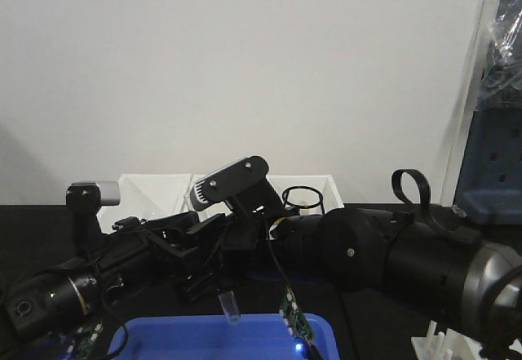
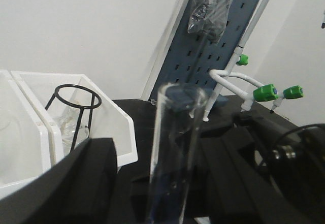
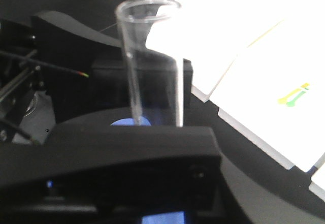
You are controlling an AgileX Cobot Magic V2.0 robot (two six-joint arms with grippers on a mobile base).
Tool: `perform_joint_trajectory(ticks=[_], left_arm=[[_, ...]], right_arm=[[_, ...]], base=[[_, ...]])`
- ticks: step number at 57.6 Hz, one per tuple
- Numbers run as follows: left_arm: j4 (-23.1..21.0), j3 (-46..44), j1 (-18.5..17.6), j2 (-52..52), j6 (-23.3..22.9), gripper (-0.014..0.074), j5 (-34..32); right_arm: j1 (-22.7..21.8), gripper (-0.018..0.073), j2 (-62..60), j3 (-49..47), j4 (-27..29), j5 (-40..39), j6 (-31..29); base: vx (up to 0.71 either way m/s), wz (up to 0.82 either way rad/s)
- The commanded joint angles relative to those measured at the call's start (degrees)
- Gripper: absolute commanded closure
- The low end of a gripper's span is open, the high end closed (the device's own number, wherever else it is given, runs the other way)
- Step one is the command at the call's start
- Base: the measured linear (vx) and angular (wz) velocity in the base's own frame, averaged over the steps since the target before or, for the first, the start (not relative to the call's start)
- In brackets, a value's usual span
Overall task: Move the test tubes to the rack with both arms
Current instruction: 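Close the right gripper on the test tube and release the left gripper, then move the test tube with the right gripper over the white rack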
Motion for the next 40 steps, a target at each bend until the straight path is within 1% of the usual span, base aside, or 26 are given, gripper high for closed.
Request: perform_joint_trajectory(ticks=[1, 9, 15, 21, 29, 40], left_arm=[[-0.72, -1.88, -0.48, -2.26, -0.24, 0.0056, -5.38], [-2.89, -1.88, -0.44, -2.43, -0.05, 0.0056, -5.98], [-4.95, -1.88, -0.22, -2.45, 0.28, 0.0056, -7.92], [-5.7, -1.88, 0.24, -2.45, 0.35, 0.0056, -8.31], [-5.7, -1.88, 2.01, -2.94, 0.35, 0.0056, -9.3], [-6.61, -1.88, 5.48, -5.04, 0.35, 0.0056, -10.46]], right_arm=[[-0.14, 0.0569, -3.38, -2.18, 0.35, -5.81, 0.32], [-0.14, 0.0569, -3.38, -2.18, -0.03, -5.88, 0.32], [-0.25, 0.0568, -3.38, -2.18, -0.03, -7.08, 0.32], [-0.93, 0.0568, -3.38, -2.18, 0.03, -7.88, 0.32], [-3.48, 0.0568, -3.38, -2.18, 0.23, -7.82, 0.32], [-7.9, 0.0568, -3.38, -2.18, 0.18, -8.52, -0.39]], base=[[0.0, 0.0], [0.0, 0.0], [0.0, 0.0], [0.0, 0.0], [0.0, 0.0], [0.0, 0.0]])
